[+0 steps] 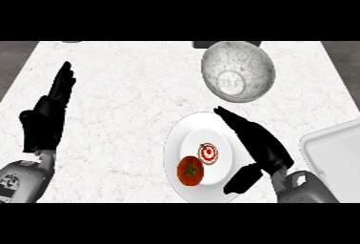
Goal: Pick the cupcake from the plate and place it in the bowl
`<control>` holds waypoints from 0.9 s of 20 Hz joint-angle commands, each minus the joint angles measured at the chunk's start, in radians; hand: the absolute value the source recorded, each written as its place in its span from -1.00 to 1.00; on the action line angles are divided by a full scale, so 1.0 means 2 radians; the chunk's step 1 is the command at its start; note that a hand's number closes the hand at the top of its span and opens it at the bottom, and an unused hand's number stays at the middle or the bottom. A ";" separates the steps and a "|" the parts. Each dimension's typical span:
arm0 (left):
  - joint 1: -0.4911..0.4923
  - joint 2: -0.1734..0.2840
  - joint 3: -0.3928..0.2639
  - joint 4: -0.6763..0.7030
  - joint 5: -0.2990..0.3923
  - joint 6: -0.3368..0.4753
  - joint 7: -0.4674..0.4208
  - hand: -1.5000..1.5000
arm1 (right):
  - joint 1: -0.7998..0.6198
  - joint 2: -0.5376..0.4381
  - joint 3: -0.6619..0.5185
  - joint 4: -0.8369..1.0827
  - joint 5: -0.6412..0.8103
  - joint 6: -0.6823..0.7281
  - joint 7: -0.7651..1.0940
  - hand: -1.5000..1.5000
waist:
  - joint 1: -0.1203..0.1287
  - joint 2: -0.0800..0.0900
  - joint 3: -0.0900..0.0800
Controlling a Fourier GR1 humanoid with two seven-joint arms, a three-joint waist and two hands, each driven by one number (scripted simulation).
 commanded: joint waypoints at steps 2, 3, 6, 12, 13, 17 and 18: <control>0.013 -0.011 0.010 -0.002 -0.016 -0.005 -0.005 0.00 | -0.020 0.036 0.026 0.035 0.039 0.025 0.062 -1.00 | -0.002 0.000 0.000; -0.003 -0.002 0.021 0.002 -0.013 -0.017 0.008 0.00 | 0.010 0.022 0.029 0.014 0.041 0.031 0.061 -1.00 | -0.005 0.000 0.000; -0.013 -0.030 0.024 0.026 -0.032 -0.026 -0.001 0.00 | -0.017 0.057 0.008 0.083 0.063 0.032 0.036 -1.00 | -0.004 0.000 0.000; 0.024 -0.042 0.055 -0.001 -0.042 -0.049 -0.011 0.00 | -0.017 0.100 -0.003 0.157 0.112 0.009 -0.018 -1.00 | -0.002 0.000 0.000; 0.023 -0.048 0.048 -0.014 -0.054 -0.046 0.006 0.00 | -0.033 0.109 -0.011 0.172 0.113 0.021 -0.011 -1.00 | -0.002 0.000 0.000; 0.006 -0.050 0.082 0.013 -0.051 -0.074 -0.007 0.00 | -0.022 0.106 -0.039 0.203 0.122 0.012 -0.068 -1.00 | -0.003 0.000 0.000; 0.003 -0.051 0.075 -0.006 -0.057 -0.075 0.018 0.00 | -0.017 0.099 -0.039 0.227 0.128 0.006 -0.095 -1.00 | -0.003 0.000 0.000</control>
